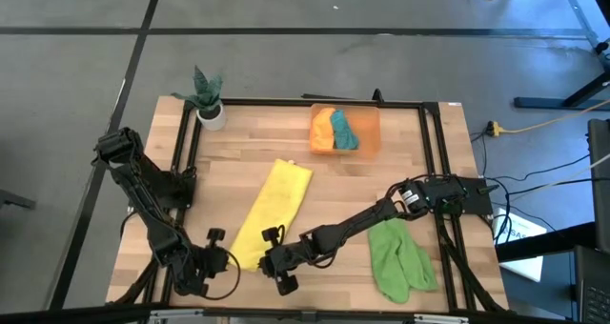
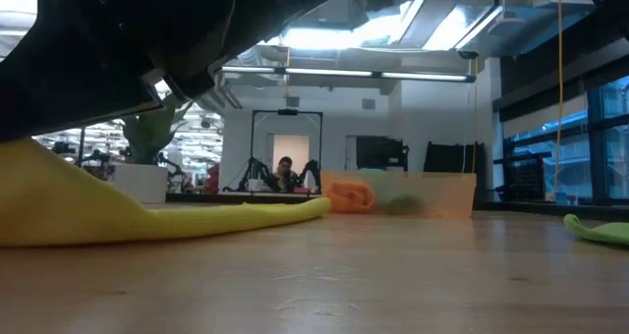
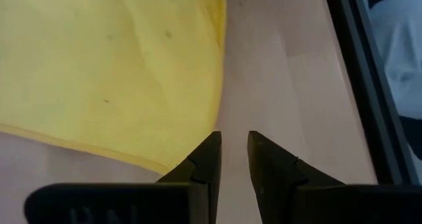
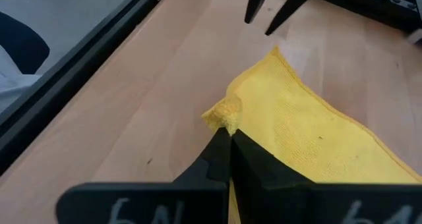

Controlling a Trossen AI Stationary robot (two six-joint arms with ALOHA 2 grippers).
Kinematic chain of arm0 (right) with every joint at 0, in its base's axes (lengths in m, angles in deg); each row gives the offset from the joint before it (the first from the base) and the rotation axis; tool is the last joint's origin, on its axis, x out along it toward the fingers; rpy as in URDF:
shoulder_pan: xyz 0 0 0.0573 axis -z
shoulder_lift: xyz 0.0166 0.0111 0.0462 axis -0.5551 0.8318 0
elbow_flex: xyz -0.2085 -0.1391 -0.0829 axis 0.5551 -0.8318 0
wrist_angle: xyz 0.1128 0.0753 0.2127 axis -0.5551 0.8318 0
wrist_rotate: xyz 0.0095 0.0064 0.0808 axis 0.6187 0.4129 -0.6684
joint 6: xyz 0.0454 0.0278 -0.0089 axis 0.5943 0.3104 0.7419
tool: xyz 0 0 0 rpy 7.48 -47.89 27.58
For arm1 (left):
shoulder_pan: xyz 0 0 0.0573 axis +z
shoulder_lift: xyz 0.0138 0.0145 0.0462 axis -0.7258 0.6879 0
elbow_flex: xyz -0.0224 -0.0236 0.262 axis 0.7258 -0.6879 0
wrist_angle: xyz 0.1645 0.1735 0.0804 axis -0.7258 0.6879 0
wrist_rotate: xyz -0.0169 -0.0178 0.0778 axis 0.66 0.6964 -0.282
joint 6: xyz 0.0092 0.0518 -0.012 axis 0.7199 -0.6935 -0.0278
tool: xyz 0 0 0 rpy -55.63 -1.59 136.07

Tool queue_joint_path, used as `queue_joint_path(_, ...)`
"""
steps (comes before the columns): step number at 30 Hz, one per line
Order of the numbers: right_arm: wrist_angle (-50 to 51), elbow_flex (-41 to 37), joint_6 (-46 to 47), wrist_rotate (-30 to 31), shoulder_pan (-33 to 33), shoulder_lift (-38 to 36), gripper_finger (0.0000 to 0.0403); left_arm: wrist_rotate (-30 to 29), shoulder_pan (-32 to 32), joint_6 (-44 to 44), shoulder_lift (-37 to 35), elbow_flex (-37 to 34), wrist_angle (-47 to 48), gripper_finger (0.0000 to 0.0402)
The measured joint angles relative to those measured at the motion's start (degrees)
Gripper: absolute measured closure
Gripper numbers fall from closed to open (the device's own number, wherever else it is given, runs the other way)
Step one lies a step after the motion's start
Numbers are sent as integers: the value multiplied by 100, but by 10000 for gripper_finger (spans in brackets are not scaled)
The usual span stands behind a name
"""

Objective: Roll microfiber towels into tight, uniform cylinder then place into a basket
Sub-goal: Roll the yellow microfiber towel

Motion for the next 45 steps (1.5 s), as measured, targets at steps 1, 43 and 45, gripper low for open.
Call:
queue_joint_path(1, 0, 0, 0, 0, 0, 0, 397, 58, 0, -3, 0, 0, 2, 337)
queue_joint_path(43, 15, 9, -2, 1, 0, 0, 397, -293, -33, -729, 531, -9, -22, 302)
queue_joint_path(45, 15, 9, -1, 1, 0, 0, 397, -350, -33, -724, 531, -9, -23, 302)
